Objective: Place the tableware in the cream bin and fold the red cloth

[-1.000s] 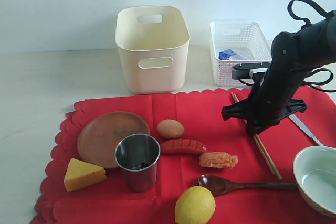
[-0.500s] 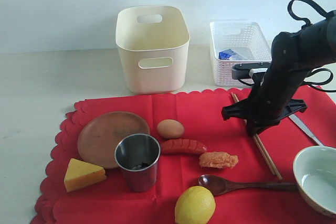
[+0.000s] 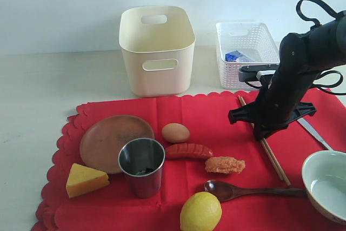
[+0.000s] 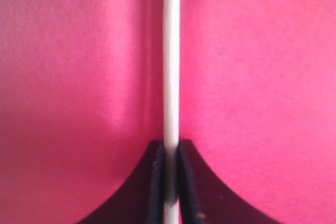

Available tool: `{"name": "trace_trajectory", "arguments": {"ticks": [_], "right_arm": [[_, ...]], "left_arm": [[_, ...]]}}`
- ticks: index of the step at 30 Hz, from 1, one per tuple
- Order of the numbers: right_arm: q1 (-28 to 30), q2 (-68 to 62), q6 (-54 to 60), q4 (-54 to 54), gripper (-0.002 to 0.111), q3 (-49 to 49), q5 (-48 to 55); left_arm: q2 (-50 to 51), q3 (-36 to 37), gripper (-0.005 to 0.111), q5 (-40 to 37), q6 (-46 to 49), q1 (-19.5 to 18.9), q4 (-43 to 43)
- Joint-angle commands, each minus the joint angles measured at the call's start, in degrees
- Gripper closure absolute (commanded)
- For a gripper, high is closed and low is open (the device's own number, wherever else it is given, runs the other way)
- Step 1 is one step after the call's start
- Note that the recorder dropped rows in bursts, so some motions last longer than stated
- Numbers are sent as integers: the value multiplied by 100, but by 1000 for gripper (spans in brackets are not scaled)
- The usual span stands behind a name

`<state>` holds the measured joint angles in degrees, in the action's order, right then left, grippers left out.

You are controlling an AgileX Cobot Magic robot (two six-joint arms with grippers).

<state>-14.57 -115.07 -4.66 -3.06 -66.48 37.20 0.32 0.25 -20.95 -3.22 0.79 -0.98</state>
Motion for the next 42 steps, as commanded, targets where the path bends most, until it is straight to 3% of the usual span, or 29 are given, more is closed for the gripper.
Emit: {"name": "trace_trajectory", "arguments": {"ticks": [1,20,42], "right_arm": [[-7,-28,40,79,108,28,62],[-7,-59,40,79,106,28,62],[-7,137,40,388,58,28,62]], "left_arm": [[-32,-25,107,81,-26,38,13],[-32,-25,107,81,-26,38,13],[-32,-25,107,81,-26,38,13]]}}
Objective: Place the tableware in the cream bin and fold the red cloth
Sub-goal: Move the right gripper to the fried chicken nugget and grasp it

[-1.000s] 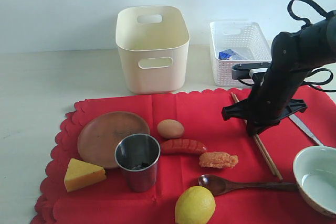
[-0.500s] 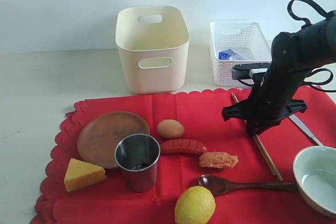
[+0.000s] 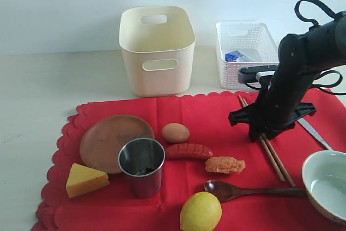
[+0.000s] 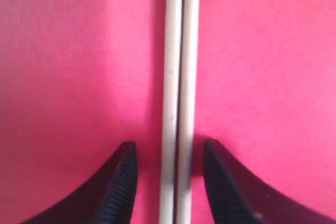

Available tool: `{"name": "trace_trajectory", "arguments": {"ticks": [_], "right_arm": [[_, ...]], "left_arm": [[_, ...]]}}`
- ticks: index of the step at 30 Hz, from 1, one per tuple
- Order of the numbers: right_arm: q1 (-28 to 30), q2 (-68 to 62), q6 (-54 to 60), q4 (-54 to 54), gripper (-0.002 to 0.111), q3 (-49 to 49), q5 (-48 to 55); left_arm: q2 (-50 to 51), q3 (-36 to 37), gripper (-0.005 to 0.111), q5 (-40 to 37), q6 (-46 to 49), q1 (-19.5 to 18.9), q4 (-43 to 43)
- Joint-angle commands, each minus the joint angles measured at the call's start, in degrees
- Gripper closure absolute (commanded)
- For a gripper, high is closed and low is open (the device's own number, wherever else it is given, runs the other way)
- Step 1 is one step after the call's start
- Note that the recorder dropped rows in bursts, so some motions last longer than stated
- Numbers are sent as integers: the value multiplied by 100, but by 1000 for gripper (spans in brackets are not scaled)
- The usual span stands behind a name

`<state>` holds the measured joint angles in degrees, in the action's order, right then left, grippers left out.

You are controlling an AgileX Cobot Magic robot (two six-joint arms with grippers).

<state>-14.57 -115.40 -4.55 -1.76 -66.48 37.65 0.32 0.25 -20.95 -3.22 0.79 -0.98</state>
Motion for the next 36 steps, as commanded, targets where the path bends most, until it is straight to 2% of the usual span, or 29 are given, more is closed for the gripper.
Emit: {"name": "trace_trajectory", "arguments": {"ticks": [1,6,10,14,17,19,26,29,36], "right_arm": [[-7,250,29,287,55,28,17],[-7,748,729,176,47,28,217],[-7,1021,2538,-610,46,28,750],[-7,1060,4862,-1756,46,28,1411],[-35,1060,6140,-2484,46,95,1640],[-186,1060,6666,-2523,46,175,1684],[-803,1060,6829,-1950,46,377,781],[-936,1050,6717,-1801,46,377,458],[-977,851,6613,-1638,46,377,414]], "left_arm": [[-32,-25,107,81,-26,38,13],[-32,-25,107,81,-26,38,13],[-32,-25,107,81,-26,38,13],[-32,-25,107,81,-26,38,13],[-32,-25,107,81,-26,38,13],[-32,-25,107,81,-26,38,13],[-32,-25,107,81,-26,38,13],[-32,-25,107,81,-26,38,13],[-32,-25,107,81,-26,38,13]]}}
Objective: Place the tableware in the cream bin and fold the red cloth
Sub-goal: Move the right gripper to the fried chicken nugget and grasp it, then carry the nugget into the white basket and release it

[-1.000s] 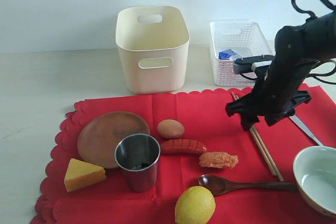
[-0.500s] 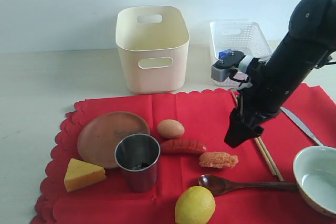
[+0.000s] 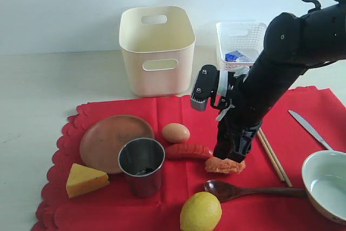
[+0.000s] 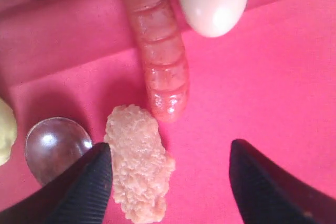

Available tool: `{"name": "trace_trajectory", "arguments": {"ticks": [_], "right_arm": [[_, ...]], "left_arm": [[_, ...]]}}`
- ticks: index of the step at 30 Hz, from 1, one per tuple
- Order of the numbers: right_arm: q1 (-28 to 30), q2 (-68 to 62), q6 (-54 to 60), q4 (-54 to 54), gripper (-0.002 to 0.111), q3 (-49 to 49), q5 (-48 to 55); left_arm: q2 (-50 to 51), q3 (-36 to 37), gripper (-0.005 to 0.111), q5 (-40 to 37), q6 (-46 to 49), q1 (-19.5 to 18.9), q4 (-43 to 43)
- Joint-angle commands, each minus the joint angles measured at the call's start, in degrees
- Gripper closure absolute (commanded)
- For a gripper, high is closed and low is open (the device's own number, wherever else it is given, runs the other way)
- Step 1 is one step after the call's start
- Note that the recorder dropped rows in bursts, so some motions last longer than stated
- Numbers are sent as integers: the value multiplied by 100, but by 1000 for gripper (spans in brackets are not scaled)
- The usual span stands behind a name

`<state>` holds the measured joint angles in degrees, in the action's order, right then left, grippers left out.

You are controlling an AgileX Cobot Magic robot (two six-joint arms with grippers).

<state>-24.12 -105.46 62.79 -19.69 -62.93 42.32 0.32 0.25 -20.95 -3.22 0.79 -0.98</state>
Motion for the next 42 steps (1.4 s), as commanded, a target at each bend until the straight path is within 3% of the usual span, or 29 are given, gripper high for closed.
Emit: {"name": "trace_trajectory", "arguments": {"ticks": [1,17,20,26,32,42], "right_arm": [[-22,-221,-159,206,46,22,-53],[-22,-662,-159,282,46,22,-37],[-22,-662,-159,282,58,22,125],[-22,-662,-159,288,107,9,641],[-22,-505,-546,524,108,-98,1175],[-22,589,-805,633,108,-98,957]], "left_arm": [[-32,-25,107,81,-26,38,13],[-32,-25,107,81,-26,38,13],[-32,-25,107,81,-26,38,13],[-32,-25,107,81,-26,38,13],[-32,-25,107,81,-26,38,13],[-32,-25,107,81,-26,38,13]]}}
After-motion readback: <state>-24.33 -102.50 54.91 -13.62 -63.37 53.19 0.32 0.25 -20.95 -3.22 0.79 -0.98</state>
